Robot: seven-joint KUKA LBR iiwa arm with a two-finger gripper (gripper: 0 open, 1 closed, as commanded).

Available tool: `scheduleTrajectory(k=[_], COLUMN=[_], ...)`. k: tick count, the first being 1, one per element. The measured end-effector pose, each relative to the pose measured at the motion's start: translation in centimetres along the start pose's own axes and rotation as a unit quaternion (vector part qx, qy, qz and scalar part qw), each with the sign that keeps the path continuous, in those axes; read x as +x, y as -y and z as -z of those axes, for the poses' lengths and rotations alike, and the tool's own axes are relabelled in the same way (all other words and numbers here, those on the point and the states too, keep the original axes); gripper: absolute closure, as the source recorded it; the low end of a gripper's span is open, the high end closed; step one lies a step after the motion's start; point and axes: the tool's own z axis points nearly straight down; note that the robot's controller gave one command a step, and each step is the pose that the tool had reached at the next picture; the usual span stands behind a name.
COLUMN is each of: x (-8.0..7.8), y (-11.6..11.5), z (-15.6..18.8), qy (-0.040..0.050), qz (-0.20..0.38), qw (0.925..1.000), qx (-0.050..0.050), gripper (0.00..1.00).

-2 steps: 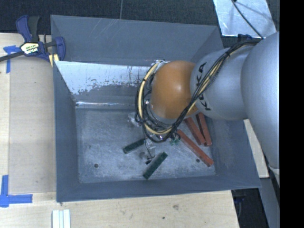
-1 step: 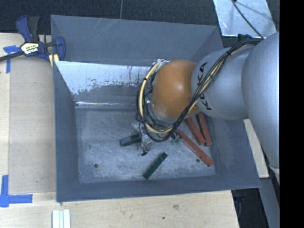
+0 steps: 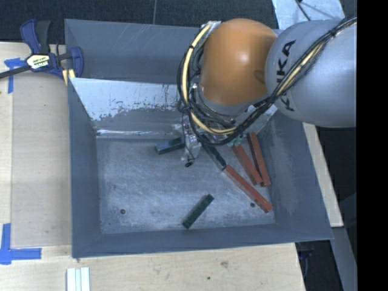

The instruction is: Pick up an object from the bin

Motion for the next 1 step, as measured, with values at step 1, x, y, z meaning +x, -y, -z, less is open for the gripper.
scheduleTrajectory(k=[1], x=[-3.35], y=[-5.69], z=[4.74], qy=[-0.0018], qz=[0.192], qw=[0.9813], qx=[-0.002], gripper=[1.0])
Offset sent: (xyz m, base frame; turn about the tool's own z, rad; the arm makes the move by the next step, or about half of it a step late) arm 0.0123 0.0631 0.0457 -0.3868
